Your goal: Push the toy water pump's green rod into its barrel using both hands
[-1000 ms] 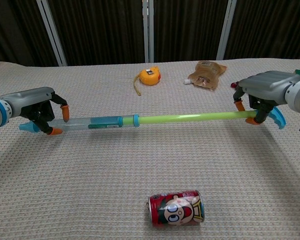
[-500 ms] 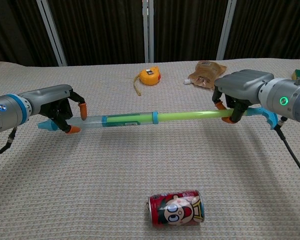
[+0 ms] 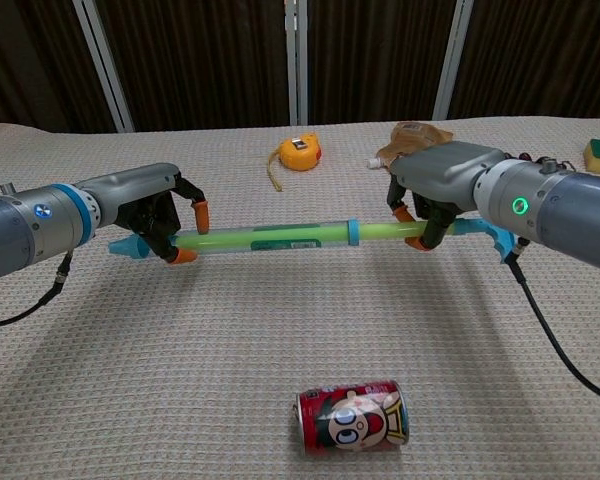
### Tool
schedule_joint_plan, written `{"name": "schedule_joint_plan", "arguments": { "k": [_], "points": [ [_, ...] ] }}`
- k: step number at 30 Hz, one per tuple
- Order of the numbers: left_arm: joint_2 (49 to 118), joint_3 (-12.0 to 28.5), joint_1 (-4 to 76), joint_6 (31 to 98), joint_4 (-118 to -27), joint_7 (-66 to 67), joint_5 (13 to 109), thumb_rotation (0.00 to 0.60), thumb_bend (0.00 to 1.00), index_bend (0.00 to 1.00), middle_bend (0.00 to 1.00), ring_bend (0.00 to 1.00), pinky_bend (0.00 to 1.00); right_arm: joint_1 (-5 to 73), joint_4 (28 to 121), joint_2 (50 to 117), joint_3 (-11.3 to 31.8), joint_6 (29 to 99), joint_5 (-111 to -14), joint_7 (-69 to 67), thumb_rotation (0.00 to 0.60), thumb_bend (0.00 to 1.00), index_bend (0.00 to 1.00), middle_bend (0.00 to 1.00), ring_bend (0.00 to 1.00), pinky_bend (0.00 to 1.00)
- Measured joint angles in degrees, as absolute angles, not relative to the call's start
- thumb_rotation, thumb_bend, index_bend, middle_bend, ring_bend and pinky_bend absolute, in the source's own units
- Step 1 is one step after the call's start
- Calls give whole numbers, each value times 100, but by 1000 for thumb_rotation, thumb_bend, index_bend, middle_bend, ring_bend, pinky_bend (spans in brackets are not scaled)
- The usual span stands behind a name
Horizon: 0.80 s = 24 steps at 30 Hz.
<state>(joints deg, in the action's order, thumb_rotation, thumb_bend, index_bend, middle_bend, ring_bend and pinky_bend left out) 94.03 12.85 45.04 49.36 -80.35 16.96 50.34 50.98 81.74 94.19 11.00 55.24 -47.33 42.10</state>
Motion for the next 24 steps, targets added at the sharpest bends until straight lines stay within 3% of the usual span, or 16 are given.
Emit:
{"name": "schedule_joint_plan", "arguments": {
  "k": [12,14,17,19,21,24],
  "points": [
    [9538,1277,4575,4980,-7942,1637,5033,600,487,743,906,863,1000,5208,8059,9546,1095,5543,-4628,4228,600,440,697,1000,1000,1000],
    [9547,1272,4575,4983,-7926,1605,5073,600,477,661,906,863,1000,5211,8054,9550,1090,5549,-4632,4215,600,378,534,1000,1000,1000],
    [9554,1249,4569,5000,-7885,1585,5102,600,457,408,906,863,1000,5199,8053,9540,1084,5568,-4651,4164,600,166,228,1000,1000,1000],
    [9537,1238,4551,4990,-7874,1545,5102,600,427,238,906,863,1000,5178,8055,9516,1078,5598,-4692,4115,600,58,82,1000,1000,1000],
    [9505,1221,4521,4982,-7862,1493,5114,600,400,129,904,863,1000,5141,8065,9468,1054,5660,-4777,4082,600,9,11,1000,1000,1000],
    [9459,1201,4475,4987,-7854,1437,5128,600,397,91,895,863,1000,5070,8112,9374,1013,5736,-4866,4026,600,0,0,998,1000,1000]
  ]
}}
